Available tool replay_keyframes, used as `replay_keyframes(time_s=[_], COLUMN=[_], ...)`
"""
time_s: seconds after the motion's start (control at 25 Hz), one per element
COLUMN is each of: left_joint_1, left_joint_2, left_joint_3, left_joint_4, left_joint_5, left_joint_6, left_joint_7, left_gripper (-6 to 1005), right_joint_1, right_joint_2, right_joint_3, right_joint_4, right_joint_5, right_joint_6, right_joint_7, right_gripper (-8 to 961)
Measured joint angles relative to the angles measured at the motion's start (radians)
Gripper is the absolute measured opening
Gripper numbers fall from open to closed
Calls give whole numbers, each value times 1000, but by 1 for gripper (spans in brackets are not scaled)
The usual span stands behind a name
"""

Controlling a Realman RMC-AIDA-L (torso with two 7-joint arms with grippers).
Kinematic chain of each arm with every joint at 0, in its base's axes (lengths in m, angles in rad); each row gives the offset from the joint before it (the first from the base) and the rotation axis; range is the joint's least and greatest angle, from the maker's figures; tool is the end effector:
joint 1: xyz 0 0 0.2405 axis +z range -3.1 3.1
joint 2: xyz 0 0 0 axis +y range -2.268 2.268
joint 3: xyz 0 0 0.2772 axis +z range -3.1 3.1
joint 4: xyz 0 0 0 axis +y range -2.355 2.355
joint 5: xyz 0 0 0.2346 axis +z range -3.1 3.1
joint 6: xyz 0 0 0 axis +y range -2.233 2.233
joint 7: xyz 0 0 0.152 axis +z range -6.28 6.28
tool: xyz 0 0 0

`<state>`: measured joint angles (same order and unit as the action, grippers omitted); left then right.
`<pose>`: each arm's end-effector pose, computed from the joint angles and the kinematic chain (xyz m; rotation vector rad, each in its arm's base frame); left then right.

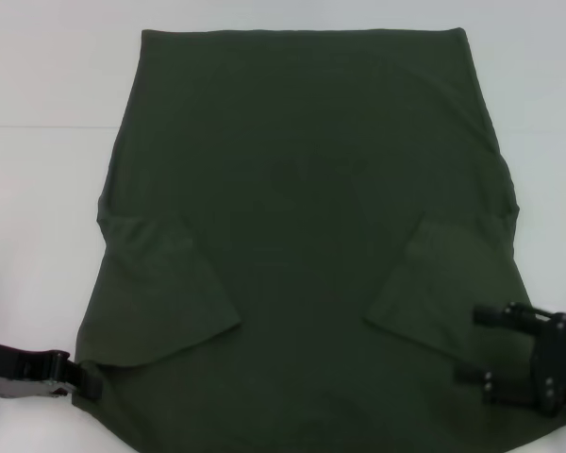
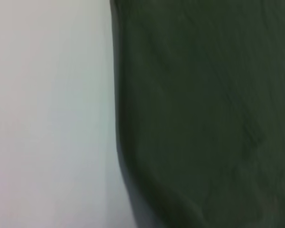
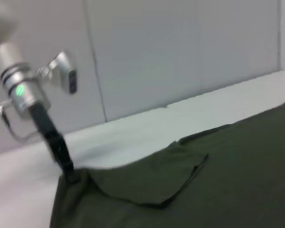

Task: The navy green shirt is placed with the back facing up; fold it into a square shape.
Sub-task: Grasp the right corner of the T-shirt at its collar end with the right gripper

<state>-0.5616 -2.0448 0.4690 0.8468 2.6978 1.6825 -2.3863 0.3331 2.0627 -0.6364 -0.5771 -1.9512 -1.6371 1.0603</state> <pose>-0.3597 0.3335 0.0331 -2.2034 -1.9734 -0.0372 0.3512 0.2887 -0.0142 -2.6372 0.5045 0.7403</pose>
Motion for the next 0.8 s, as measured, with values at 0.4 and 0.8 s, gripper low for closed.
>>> replay_keyframes(time_s=[0.4,0.8], left_joint_1=[3,5], left_joint_2=[3,12], left_joint_3=[1,-8], left_joint_4=[1,27], left_joint_5=[0,0], left_joint_6=[10,31], left_joint_7=[6,13], left_gripper=[37,36], right_joint_1=[26,145], right_joint_2=[-102,-197], right_joint_3=[31,38], right_joint_4=[-310,-361], right_joint_5=[-115,-383], right_joint_6=[-116,-283], right_joint_7=[927,1473], right_gripper=[857,856])
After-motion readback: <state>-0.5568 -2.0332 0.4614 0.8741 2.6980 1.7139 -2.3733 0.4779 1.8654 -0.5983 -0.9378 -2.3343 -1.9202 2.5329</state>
